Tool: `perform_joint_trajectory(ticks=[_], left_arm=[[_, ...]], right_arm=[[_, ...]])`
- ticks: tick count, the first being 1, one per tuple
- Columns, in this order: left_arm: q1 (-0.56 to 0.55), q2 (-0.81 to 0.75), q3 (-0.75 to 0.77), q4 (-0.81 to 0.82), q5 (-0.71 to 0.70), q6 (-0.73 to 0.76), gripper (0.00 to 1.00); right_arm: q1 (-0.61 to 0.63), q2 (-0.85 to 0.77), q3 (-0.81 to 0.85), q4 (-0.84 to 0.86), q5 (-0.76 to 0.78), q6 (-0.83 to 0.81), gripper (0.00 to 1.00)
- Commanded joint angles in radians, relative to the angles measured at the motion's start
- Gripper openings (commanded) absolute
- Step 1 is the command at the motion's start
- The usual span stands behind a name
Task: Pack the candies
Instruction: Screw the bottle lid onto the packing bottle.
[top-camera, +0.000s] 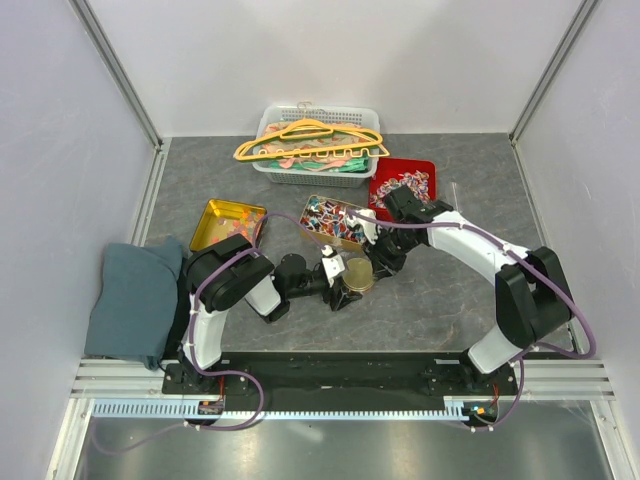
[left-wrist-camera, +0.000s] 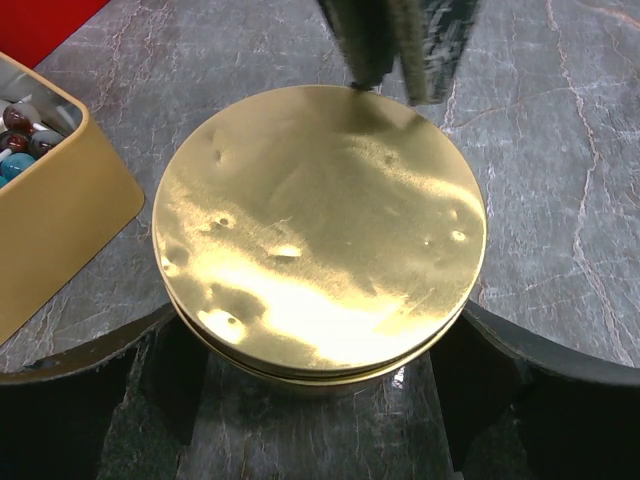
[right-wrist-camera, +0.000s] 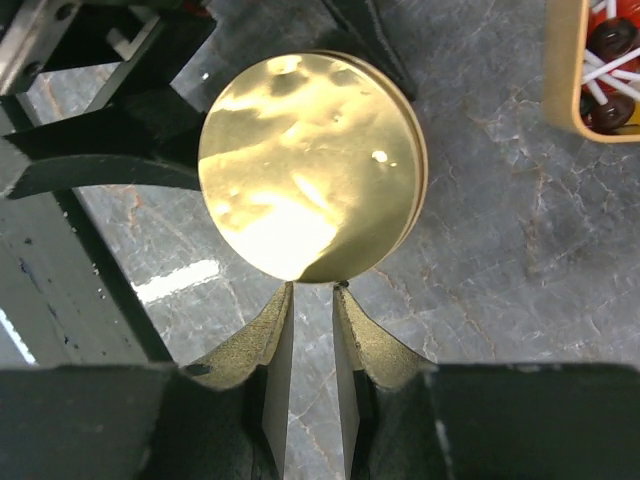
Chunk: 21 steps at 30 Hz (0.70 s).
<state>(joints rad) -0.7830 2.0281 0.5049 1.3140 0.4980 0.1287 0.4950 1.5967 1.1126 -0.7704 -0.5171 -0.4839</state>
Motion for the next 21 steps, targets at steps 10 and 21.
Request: perform_joint_trajectory(ticks=[10, 21], left_arm=[[0.002, -0.023, 0.018, -0.015, -0.049, 0.046, 0.83], [0.002, -0.023, 0.018, -0.016, -0.044, 0.046, 0.83]], right_arm=[[0.011, 0.050, 0.210, 0.008, 0.006, 0.002, 0.33], [0.025, 0.233, 0.334, 0.026, -0.060, -0.007, 0.35]])
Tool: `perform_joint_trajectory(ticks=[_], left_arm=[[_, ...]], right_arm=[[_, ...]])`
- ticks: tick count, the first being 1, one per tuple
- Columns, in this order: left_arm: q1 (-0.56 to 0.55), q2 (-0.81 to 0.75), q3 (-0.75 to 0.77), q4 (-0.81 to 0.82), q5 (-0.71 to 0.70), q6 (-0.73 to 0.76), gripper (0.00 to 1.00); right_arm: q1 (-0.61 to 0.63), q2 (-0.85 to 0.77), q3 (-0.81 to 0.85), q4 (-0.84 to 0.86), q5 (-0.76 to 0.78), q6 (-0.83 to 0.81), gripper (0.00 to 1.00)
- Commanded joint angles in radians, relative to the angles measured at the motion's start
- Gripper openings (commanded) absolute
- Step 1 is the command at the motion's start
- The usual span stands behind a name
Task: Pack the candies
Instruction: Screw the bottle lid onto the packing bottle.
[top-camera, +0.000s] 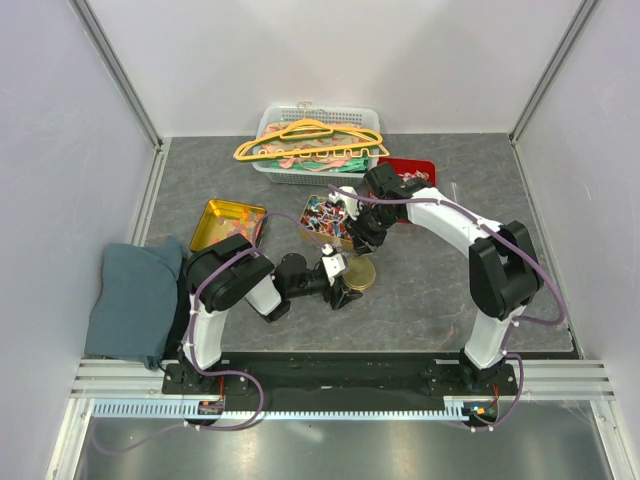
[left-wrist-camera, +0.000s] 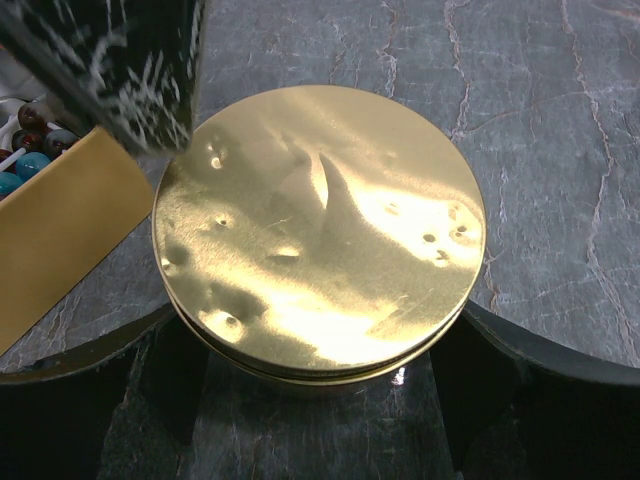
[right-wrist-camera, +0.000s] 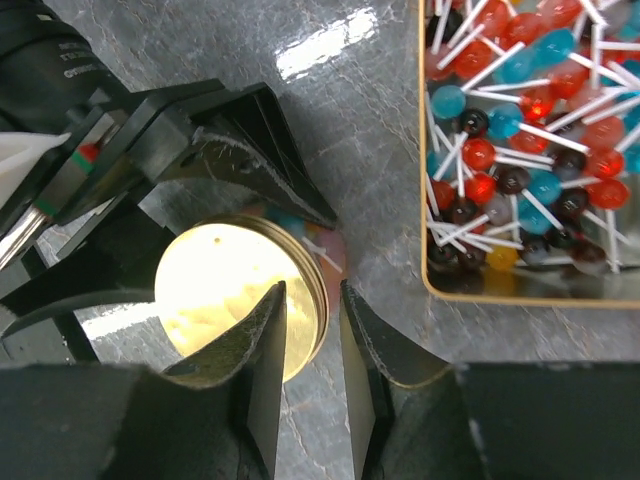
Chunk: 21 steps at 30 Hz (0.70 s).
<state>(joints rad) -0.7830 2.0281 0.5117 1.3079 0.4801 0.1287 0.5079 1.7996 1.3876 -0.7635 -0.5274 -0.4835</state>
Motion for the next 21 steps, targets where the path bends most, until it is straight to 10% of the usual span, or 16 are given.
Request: perform_joint_trajectory(ticks=[1, 21], left_arm=[[0.002, -0.023, 0.011, -0.009, -0.025, 0.045, 0.83], [0.002, -0.026, 0.013, -0.015, -0.025, 0.046, 0.83]], right_arm=[[0.014, 0.038, 0.063, 0.020, -0.060, -0.007, 0.36], [0.017, 0.046, -0.004, 0.023, -0.069, -0.010, 0.33]])
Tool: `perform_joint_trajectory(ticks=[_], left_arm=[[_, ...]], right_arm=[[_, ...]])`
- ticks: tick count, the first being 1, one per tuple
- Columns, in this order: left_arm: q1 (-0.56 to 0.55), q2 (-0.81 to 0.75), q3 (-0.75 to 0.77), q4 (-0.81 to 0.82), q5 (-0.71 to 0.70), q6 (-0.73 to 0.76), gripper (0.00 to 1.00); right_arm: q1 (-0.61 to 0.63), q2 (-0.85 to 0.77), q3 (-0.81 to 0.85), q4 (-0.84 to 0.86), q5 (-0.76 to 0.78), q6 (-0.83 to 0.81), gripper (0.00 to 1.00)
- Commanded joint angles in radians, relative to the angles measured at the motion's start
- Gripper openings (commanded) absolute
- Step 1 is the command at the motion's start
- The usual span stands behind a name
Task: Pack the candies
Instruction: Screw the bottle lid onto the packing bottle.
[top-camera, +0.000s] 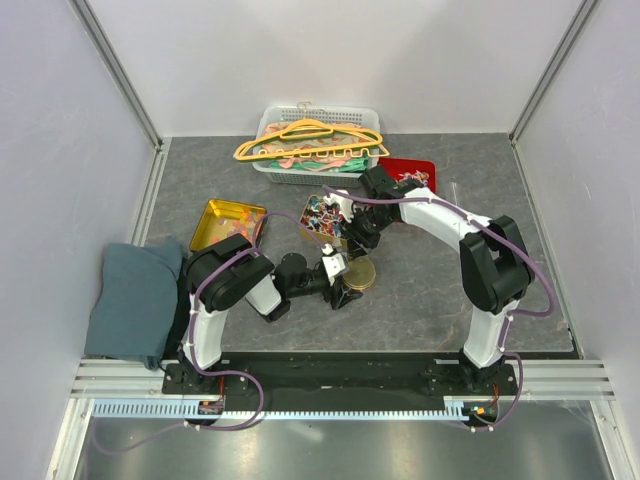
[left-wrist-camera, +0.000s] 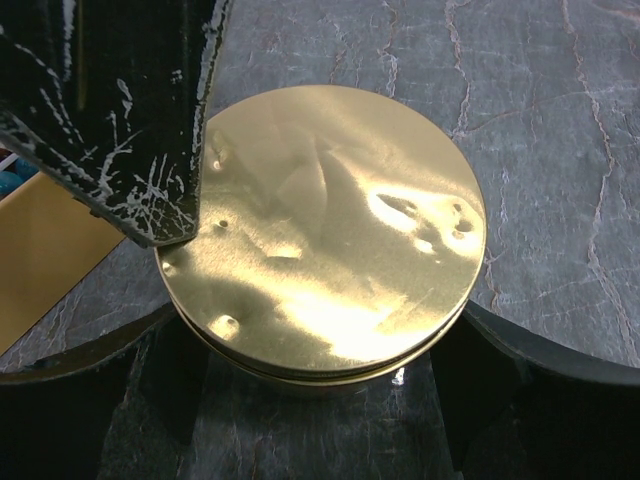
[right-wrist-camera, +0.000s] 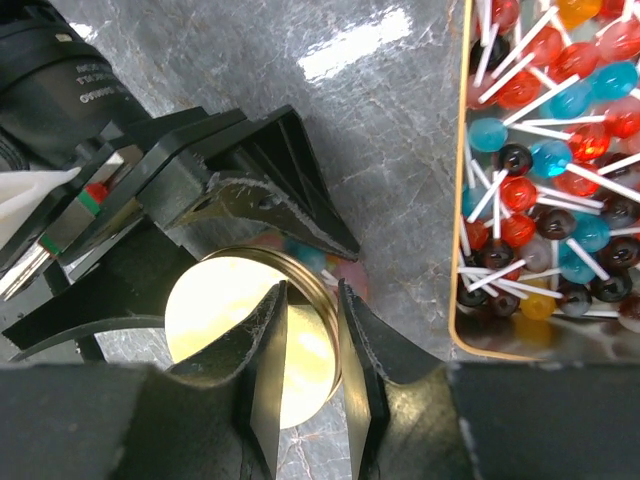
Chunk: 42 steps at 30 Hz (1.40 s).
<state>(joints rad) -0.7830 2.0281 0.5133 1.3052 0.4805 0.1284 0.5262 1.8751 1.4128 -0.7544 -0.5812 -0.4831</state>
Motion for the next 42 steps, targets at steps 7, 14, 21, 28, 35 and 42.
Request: perform_joint_trajectory(ticks=[7, 14, 21, 28, 35, 42], left_arm=[[0.002, -0.026, 0.011, -0.014, -0.029, 0.048, 0.83], [0.002, -0.026, 0.016, -0.026, -0.040, 0.053, 0.83], [0.002, -0.026, 0.021, -0.037, -0.046, 0.054, 0.83], [0.002, -0.026, 0.021, -0.040, -0.049, 0.056, 0.83], [0.002, -0.026, 0.024, -0.043, -0.052, 0.059, 0.83], [0.002, -0.029, 0.019, -0.046, -0.040, 0.059, 0.84]], right_arm=[[-0.022, -0.071, -0.087, -0.029, -0.015, -0.034, 0.31], [-0.037, -0.122, -0.143, -0.037, -0.020, -0.038, 0.27], [-0.038, -0.168, -0.193, -0.046, -0.029, -0.037, 0.23], [-0.038, -0.220, -0.279, -0.033, -0.023, -0.026, 0.22], [-0.038, -0.251, -0.308, -0.063, -0.022, -0.028, 0.22], [-0.043, -0.293, -0.307, -0.039, 0.032, -0.017, 0.23]])
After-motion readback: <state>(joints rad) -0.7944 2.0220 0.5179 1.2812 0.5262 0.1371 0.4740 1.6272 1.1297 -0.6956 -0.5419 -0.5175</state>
